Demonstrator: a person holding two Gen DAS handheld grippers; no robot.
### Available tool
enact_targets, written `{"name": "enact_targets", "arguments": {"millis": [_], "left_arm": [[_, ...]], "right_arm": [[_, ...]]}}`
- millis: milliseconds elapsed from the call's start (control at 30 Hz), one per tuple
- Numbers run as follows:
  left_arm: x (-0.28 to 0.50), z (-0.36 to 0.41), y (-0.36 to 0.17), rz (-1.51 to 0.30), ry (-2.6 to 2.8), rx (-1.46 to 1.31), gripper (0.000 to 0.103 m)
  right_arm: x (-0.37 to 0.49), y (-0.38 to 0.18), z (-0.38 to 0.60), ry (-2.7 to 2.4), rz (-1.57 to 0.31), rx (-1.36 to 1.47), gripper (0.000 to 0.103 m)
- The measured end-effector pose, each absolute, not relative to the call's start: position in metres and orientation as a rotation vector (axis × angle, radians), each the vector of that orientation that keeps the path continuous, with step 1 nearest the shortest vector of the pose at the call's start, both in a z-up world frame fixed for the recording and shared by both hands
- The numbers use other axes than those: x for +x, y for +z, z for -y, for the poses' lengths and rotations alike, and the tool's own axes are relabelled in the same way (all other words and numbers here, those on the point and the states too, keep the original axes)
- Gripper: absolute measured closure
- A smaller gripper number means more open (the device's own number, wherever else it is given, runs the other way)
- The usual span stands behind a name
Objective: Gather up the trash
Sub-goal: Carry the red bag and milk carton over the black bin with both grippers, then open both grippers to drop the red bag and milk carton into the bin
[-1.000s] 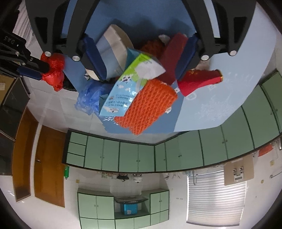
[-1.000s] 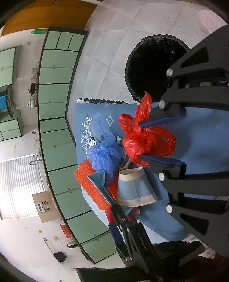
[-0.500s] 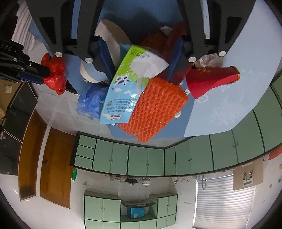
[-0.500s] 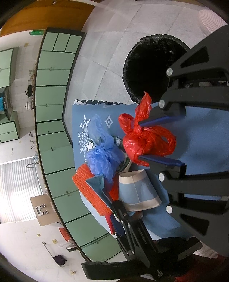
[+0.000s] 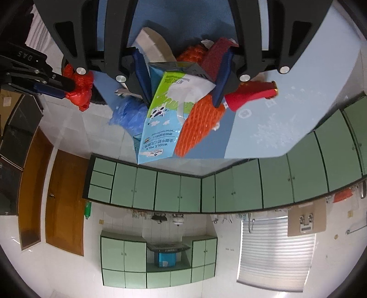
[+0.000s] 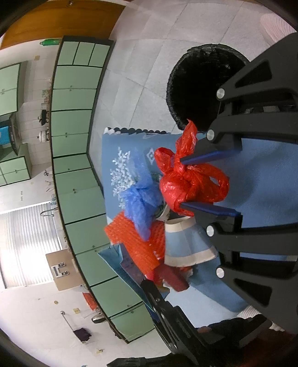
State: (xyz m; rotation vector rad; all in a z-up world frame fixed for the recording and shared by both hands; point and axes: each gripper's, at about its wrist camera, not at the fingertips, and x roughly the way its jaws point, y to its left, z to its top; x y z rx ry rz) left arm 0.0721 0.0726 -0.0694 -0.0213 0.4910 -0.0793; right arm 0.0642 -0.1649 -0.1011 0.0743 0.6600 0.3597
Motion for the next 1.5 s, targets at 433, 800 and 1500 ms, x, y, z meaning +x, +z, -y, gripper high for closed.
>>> {"name": "enact_targets", "arguments": {"millis": [433,800,1500], "left_arm": [[0.086,-0.009,-0.041,-0.459,-0.231,-0.003,0.052],[0.140,0.086,-0.073,-0.541,-0.406,0.022,0.052],[0.211,0.166,-0.113,-0.635,-0.472,0.017,0.029]], "right_arm": [[0.065,-0.065,0.232,0.243,-0.550,0.116,0.071],[0.106,-0.094,0.317,0.087,-0.579,0.137,0.071],[0.186,-0.160,0.399,-0.024,-0.699,0.229,0.032]]}}
